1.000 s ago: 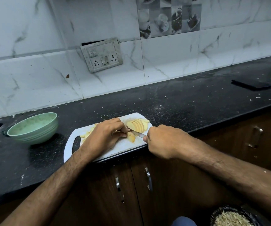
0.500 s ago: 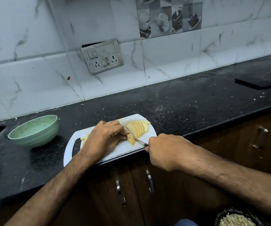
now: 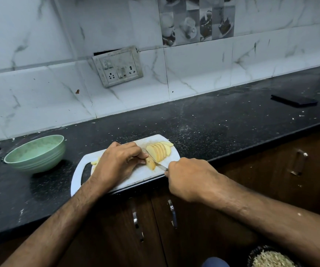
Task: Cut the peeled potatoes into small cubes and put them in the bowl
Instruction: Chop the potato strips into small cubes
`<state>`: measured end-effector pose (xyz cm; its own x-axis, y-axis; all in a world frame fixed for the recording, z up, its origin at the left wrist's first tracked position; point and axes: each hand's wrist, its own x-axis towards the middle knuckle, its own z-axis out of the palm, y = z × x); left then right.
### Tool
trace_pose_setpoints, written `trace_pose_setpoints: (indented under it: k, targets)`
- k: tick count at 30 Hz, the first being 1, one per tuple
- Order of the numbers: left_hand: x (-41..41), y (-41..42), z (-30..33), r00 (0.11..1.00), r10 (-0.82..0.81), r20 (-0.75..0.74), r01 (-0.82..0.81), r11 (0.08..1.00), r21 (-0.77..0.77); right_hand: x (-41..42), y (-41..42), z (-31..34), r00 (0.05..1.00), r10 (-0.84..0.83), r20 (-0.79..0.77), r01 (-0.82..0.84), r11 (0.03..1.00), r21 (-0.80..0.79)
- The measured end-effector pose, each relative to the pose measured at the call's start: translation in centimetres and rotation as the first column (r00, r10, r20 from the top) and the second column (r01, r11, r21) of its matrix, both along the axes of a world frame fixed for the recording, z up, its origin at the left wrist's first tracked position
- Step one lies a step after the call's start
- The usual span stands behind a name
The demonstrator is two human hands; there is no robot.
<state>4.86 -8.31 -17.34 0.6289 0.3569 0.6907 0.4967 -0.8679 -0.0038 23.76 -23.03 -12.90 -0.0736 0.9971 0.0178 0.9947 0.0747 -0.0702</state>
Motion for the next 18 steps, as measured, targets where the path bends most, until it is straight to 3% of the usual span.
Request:
trace_pose_setpoints:
  k: [4,8,18]
  targets:
    - [0.0,0.0,0.0,1.0,-0.004,0.009,0.004,0.999,-0.043,1.6,-2.2,0.6,1.0,0.01,0.014,-0.01,1.0,-0.018]
    - [-0.4,0.3,0.0,0.996,-0.056,0.067,0.068,0.981,-0.183,1.9,-1.1,0.6,0.999,-0.019,-0.03,0.018,0.999,-0.038]
    - [-0.4,-0.4,0.5,0.986,-0.133,0.104,0.154,0.962,-0.227,-0.2,2.8,0.7,0.984,-0.091,-0.151,0.076,0.992,-0.105]
